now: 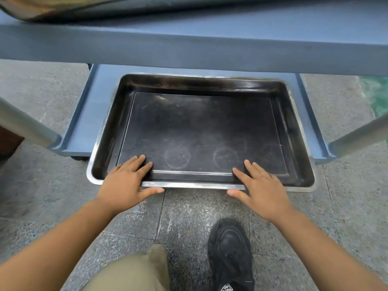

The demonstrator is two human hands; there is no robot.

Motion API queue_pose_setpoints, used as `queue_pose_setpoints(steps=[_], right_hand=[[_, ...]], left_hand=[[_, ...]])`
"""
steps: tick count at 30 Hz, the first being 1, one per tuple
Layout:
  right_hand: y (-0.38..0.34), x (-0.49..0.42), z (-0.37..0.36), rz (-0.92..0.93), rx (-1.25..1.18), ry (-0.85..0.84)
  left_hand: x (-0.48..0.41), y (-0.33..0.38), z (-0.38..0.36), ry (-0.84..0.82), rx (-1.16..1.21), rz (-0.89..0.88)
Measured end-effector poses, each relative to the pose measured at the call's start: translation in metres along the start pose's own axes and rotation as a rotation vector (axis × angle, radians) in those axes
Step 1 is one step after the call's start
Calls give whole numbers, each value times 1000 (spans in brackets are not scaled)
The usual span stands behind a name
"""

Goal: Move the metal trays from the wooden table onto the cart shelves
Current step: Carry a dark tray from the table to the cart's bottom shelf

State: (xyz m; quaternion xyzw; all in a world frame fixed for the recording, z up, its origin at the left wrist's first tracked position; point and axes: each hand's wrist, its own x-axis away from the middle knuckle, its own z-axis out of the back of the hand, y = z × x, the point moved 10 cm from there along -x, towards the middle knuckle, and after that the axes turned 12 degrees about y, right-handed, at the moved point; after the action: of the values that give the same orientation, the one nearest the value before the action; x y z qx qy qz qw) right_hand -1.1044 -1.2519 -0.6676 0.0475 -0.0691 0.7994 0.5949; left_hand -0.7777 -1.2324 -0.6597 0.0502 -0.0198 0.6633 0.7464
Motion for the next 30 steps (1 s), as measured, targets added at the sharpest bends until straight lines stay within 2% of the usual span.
queue_pose_setpoints(steps=[21,30], right_hand=[[39,-103,10,5,-59,4],[54,-136,16,105,-29,-30]], left_hand=[[-97,-3,4,72,-2,22],[-96,9,0,84,33,157]])
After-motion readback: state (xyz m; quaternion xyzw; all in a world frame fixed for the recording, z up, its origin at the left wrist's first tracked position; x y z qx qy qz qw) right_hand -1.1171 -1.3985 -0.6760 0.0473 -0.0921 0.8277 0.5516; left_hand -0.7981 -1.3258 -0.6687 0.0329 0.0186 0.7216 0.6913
